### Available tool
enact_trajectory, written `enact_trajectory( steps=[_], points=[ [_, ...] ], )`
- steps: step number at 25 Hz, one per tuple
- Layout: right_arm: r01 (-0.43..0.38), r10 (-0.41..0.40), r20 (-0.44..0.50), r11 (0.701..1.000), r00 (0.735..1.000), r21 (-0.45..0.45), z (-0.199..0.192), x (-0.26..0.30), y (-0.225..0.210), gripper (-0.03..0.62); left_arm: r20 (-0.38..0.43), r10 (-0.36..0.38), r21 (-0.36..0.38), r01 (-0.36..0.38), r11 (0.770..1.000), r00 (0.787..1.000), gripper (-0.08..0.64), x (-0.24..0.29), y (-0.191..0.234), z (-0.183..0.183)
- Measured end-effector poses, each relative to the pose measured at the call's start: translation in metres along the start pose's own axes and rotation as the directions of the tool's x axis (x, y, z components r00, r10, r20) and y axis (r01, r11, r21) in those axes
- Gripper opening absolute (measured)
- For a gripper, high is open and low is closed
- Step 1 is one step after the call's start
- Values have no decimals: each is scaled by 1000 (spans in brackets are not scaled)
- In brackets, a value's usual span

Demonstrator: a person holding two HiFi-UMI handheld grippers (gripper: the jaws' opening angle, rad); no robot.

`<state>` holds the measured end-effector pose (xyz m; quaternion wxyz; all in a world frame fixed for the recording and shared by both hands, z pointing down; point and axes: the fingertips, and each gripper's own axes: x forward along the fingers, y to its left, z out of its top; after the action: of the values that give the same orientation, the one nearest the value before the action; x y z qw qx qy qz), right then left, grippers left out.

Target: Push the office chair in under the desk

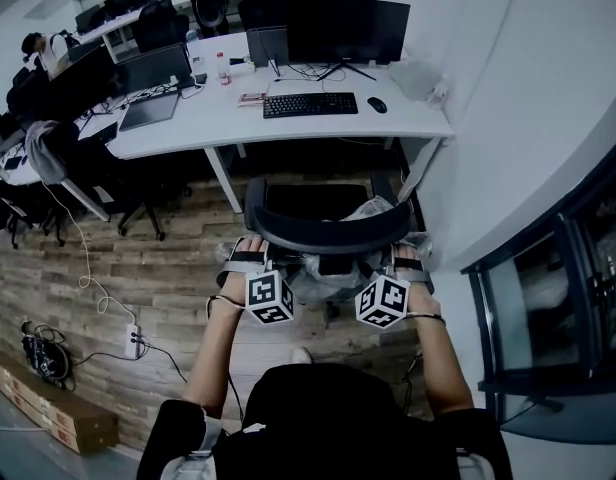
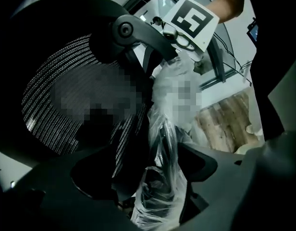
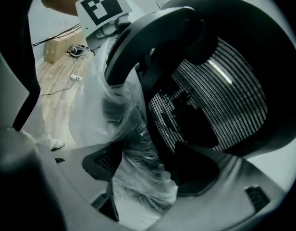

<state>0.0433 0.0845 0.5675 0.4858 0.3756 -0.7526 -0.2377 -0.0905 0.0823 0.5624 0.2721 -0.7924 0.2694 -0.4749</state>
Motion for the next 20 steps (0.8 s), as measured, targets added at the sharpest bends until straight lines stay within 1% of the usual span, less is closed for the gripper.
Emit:
enact_trajectory(
  steps=[5,9,12,15,17,20],
  points=[
    [6,-6,-15,1000,1000,-28,-1,10,-4,325,58,4,6,-4,1000,998,396,4,7,0],
    [6,-7,-25,998,1000,-60,0,16,-6,325,78,16,11,-17,1000,997,396,8,11,-4],
    [7,-9,-34,998,999,-68,1,20,-6,325,99,35,11,-36,999,995,396,10,13,-7],
    [19,-21,-32,997,999,-70,2,26,-12,325,99,42,20,-44,999,994,391,17,17,-9],
    [24,-27,-40,997,999,-71,4,31,-12,325,86,35,37,-39,999,996,362,21,18,-12],
    [40,-44,-49,997,998,-71,5,38,-15,325,73,37,53,-41,998,997,356,27,22,-16]
  ],
)
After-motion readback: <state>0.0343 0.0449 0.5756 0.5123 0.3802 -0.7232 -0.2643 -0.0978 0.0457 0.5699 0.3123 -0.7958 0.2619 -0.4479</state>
